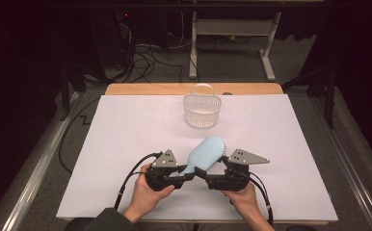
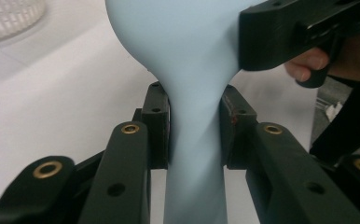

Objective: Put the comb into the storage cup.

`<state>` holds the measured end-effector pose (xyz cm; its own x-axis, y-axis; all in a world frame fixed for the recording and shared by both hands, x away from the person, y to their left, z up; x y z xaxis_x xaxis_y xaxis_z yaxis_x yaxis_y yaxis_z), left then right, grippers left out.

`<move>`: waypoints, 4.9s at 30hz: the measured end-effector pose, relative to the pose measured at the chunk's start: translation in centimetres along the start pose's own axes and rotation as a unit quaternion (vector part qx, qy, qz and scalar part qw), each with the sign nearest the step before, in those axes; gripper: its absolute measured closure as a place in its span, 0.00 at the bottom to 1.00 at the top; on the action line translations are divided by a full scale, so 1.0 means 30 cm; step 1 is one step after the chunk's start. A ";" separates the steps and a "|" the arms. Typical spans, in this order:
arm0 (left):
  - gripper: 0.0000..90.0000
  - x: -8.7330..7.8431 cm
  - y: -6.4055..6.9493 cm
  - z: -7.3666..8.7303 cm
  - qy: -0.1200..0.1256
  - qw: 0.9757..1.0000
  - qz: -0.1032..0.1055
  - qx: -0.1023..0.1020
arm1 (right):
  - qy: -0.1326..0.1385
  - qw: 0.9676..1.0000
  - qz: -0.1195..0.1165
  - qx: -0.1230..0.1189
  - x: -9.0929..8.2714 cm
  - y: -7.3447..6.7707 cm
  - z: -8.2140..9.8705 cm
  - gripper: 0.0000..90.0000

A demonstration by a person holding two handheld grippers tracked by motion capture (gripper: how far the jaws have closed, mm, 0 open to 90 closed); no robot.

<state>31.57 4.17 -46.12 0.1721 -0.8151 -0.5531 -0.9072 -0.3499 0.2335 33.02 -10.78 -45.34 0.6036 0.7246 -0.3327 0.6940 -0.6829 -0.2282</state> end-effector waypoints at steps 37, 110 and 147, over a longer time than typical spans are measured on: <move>0.76 0.011 0.019 -0.012 -0.008 1.000 0.007 0.015 | -0.060 0.996 -0.045 0.049 0.017 -0.025 -0.025 0.52; 0.29 -0.185 -0.098 0.070 0.045 0.996 -0.069 -0.022 | -0.038 0.997 -0.046 0.038 -0.047 0.004 -0.080 0.63; 0.17 -0.373 -0.233 0.212 0.079 0.976 -0.195 -0.054 | -0.045 0.998 -0.025 0.044 -0.079 0.064 -0.103 0.62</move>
<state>33.55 18.69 -46.66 0.5613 -0.6678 -0.4888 -0.7161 -0.6880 0.1177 34.13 -13.51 -42.18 0.5285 0.7498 -0.3981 0.6829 -0.6541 -0.3254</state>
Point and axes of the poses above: each handheld gripper's, and its own axes: x roughly forward along the jaws, z roughly out of its underside, y roughly to its right, the point moved 6 cm from there along x, roughly forward along the jaws, and after that the axes turned 7 degrees about z, right-handed, at the moved point
